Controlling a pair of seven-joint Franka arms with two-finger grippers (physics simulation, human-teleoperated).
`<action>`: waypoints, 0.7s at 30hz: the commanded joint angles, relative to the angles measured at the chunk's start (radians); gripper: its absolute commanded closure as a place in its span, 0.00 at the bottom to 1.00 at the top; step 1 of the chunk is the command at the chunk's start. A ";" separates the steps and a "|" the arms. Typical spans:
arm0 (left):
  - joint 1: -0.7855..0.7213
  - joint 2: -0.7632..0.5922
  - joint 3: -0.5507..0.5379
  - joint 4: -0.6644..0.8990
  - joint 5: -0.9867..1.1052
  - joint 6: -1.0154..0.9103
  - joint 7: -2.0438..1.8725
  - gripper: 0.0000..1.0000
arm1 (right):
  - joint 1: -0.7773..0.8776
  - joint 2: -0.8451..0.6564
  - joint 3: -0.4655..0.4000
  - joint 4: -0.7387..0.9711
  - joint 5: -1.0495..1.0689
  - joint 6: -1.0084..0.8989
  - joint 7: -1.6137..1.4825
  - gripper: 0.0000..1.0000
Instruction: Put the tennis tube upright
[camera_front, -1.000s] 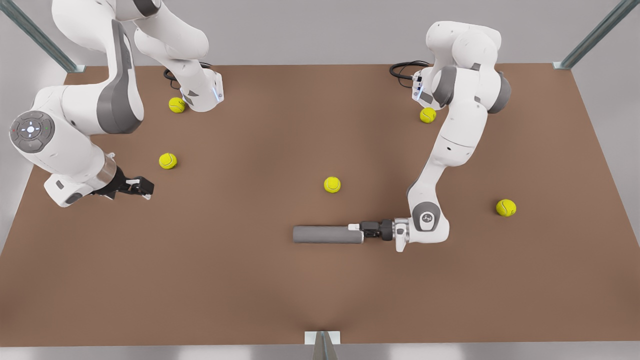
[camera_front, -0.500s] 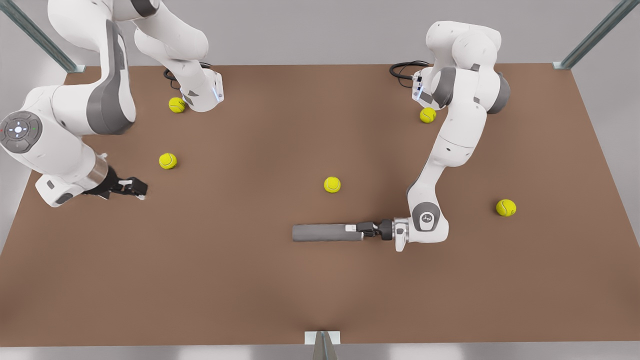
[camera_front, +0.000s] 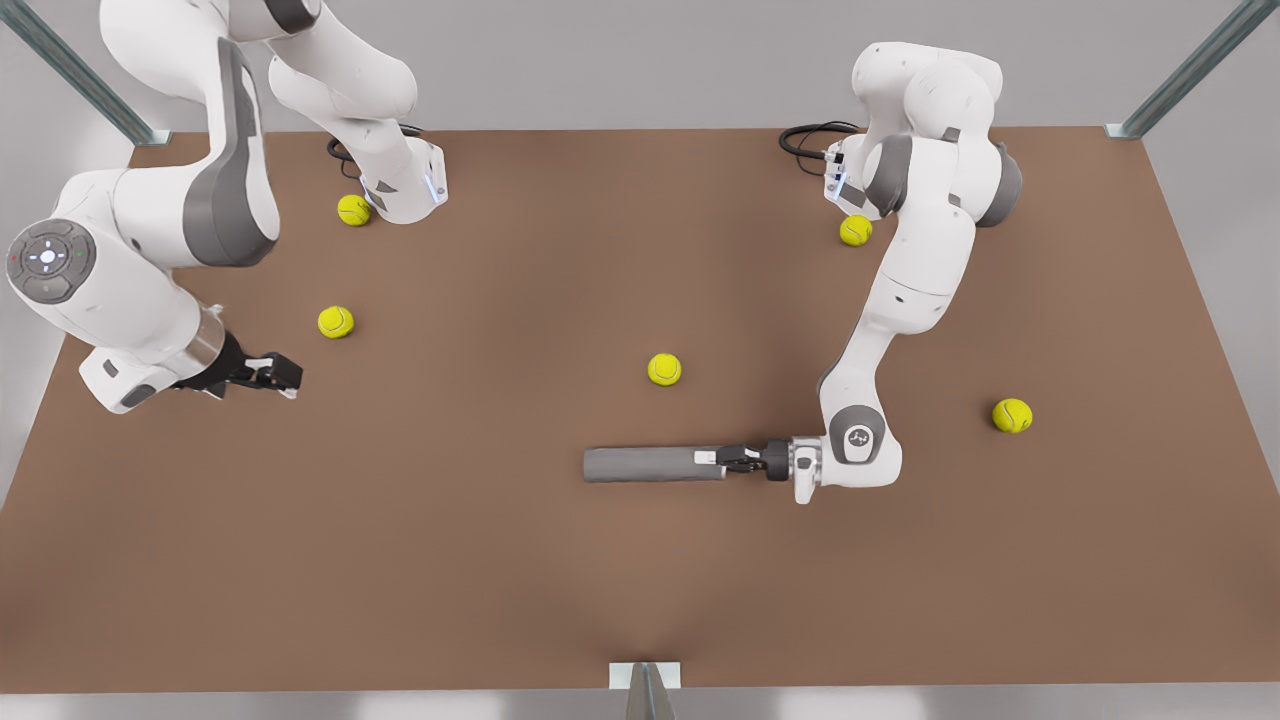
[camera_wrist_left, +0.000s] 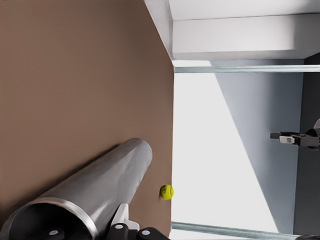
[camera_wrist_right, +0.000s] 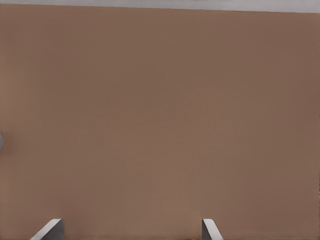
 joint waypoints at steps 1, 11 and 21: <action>0.000 0.000 0.001 0.000 -0.003 -0.001 0.000 0.79 | 0.001 0.000 0.000 0.000 0.000 0.000 0.000 0.00; 0.000 -0.006 0.032 0.000 0.002 -0.045 -0.006 0.79 | 0.005 0.000 0.002 -0.002 -0.003 -0.025 -0.003 0.00; 0.000 -0.034 0.073 0.000 0.043 -0.094 -0.015 0.79 | 0.005 0.000 0.002 -0.002 -0.005 -0.025 -0.002 0.00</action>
